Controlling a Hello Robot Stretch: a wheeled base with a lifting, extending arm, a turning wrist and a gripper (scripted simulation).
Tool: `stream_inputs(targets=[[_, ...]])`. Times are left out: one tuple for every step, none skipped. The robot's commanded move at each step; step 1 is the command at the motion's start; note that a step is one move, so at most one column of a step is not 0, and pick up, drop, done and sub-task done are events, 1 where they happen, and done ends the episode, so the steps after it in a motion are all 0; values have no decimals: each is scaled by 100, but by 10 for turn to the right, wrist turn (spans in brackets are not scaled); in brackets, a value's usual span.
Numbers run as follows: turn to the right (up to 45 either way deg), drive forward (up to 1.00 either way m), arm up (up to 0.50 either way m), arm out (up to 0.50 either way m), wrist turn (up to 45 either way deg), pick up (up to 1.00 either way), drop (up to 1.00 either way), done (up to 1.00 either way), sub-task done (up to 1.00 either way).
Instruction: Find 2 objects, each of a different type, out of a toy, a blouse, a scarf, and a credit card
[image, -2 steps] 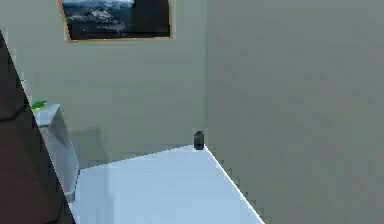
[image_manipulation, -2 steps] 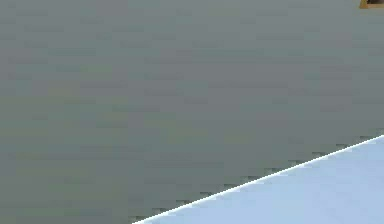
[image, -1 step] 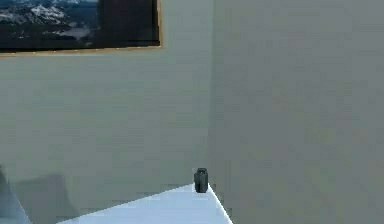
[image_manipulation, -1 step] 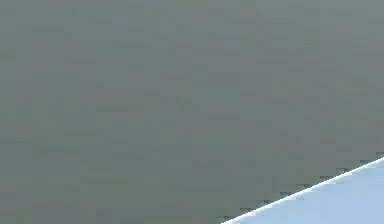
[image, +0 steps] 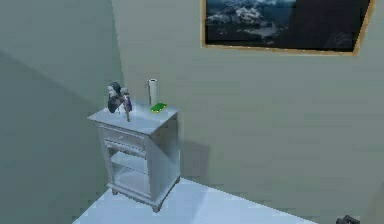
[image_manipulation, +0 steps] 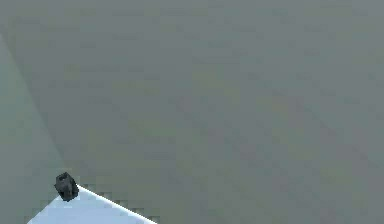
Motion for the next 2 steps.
stream_inputs(targets=[[-150,0,0,0,0,0,0,0,0],[0,45,0,0,0,0,0,0,0]])
